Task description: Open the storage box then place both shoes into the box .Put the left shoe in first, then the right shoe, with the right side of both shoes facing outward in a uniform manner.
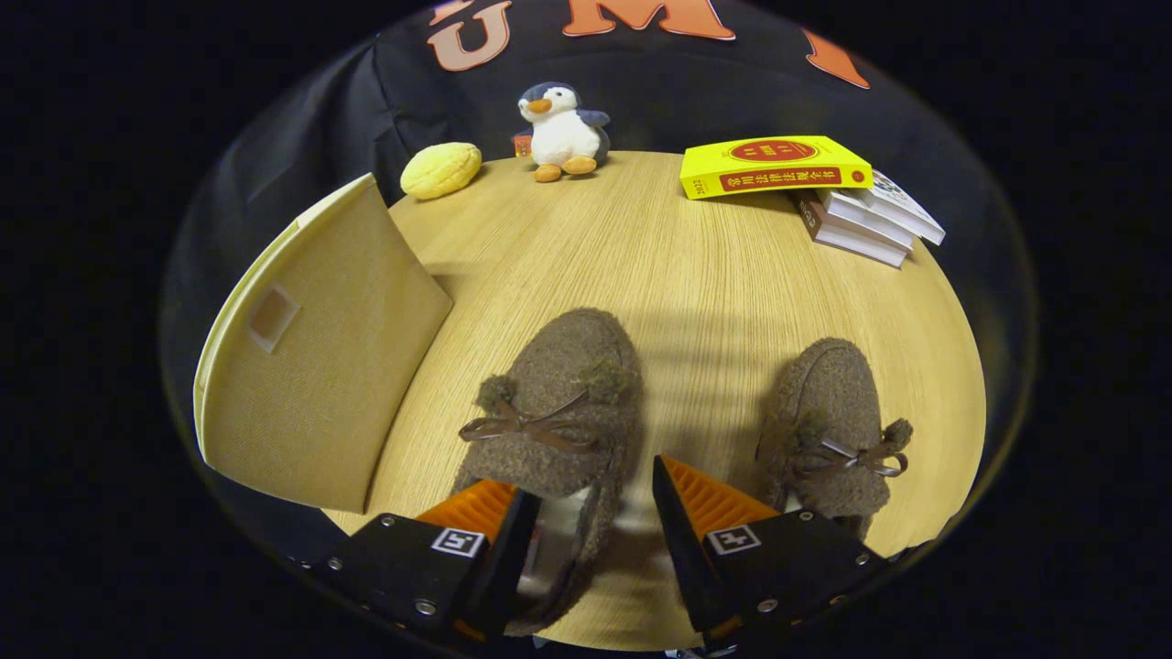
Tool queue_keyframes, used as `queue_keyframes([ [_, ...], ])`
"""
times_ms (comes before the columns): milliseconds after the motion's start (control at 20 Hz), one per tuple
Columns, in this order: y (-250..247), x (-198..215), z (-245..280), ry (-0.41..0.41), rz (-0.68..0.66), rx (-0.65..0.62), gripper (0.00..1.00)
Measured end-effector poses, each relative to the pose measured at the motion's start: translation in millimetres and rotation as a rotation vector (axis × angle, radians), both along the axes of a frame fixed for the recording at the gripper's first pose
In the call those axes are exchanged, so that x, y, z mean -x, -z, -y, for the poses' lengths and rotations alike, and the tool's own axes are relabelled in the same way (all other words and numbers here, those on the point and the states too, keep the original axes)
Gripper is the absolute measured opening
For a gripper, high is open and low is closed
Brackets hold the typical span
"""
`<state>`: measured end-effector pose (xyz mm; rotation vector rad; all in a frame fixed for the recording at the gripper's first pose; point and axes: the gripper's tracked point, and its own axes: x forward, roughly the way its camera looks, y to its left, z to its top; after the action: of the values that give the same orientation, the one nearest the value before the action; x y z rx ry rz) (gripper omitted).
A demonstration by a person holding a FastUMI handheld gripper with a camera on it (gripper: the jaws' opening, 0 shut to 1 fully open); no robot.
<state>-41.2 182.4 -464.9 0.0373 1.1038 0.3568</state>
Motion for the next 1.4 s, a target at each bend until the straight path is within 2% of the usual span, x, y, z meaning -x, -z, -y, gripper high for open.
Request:
queue_keyframes([
  [200,7.0,-5.2,-2.0,0.048,-0.052,-0.014,0.47],
  [250,8.1,-5.7,-2.8,0.058,-0.060,-0.015,0.44],
  [350,7.3,-9.6,1.0,0.085,-0.052,-0.006,0.32],
  [450,7.9,-12.1,7.6,0.132,-0.058,-0.004,0.20],
  [500,5.2,-11.3,9.2,0.160,-0.066,-0.009,0.09],
  [550,5.3,-11.1,11.8,0.182,-0.069,-0.007,0.06],
  [800,-27.6,-9.5,1.8,0.255,-0.064,-0.046,0.04],
  [1150,-119.3,-20.7,-34.6,0.328,0.012,-0.103,0.04],
  [1400,-185.5,-33.1,-90.6,0.302,0.072,-0.158,0.03],
])
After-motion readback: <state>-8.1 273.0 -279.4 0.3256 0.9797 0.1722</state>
